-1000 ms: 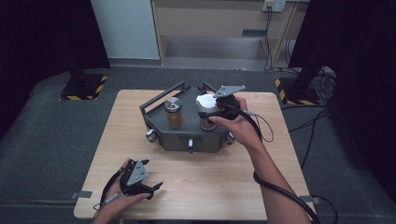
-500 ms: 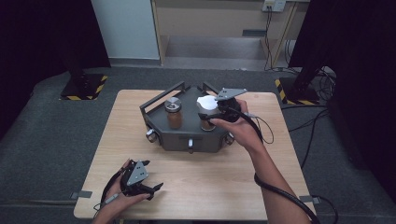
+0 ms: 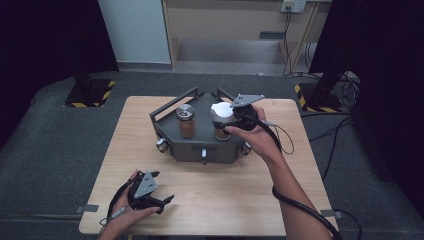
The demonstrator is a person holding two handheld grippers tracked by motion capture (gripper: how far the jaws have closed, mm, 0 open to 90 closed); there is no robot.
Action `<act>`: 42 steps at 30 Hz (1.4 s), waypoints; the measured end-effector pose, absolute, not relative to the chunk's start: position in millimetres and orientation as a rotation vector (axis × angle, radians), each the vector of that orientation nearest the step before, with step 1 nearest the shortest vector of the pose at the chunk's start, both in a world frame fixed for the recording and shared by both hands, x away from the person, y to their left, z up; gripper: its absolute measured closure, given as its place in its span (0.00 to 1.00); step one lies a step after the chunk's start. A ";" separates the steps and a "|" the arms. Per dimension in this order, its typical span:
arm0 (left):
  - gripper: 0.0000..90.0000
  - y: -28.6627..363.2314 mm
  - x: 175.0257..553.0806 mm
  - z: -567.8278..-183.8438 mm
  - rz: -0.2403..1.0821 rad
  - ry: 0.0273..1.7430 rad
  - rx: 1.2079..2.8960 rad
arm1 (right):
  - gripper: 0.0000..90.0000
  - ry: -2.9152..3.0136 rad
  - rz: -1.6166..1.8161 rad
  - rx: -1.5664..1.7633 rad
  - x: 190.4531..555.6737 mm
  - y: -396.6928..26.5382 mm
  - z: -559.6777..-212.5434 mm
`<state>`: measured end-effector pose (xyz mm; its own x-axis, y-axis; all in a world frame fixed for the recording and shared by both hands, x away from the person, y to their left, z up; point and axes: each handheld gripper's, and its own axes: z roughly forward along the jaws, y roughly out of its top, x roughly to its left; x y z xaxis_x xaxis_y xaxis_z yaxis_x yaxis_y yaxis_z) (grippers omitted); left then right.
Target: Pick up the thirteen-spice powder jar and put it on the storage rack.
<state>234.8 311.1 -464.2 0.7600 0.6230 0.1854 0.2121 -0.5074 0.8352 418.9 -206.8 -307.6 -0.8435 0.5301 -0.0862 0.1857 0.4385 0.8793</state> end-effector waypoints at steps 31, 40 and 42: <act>0.04 309.7 233.4 -463.4 0.613 0.619 2.090 | 0.08 2.364 1.347 0.633 419.1 -208.0 -303.0; 0.04 309.3 233.4 -463.1 0.614 0.618 2.091 | 0.06 2.363 1.337 0.630 411.6 -219.2 -299.1; 0.04 309.3 233.6 -463.0 0.617 0.621 2.094 | 0.06 2.357 1.345 0.627 408.1 -222.7 -300.1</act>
